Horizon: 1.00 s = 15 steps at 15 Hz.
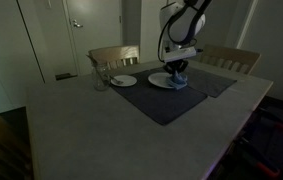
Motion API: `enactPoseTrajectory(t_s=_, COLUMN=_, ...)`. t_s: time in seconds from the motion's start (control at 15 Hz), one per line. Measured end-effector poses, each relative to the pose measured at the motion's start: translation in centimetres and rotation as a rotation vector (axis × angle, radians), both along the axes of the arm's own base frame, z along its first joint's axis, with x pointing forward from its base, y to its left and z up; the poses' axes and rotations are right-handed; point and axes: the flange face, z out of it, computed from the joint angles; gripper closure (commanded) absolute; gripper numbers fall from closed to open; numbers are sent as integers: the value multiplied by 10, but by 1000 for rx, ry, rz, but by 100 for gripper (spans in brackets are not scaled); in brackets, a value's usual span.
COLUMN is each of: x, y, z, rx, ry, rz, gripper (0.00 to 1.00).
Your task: Pick up the towel and clean the bigger plate
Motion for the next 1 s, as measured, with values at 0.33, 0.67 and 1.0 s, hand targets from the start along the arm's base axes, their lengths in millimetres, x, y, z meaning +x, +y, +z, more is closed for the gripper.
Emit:
enactPoseTrajectory(t_s=0.33, x=2, y=3, z=-5, rx=11, ry=-113, rz=-77, gripper=97)
enactPoseTrajectory(t_s=0.67, x=6, y=12, z=-2, rx=99, ry=-238, rz=-165, gripper=97)
enactPoseTrajectory(t_s=1.0, x=9, y=35, z=-1, rx=207, ry=-307, rz=-210, gripper=97)
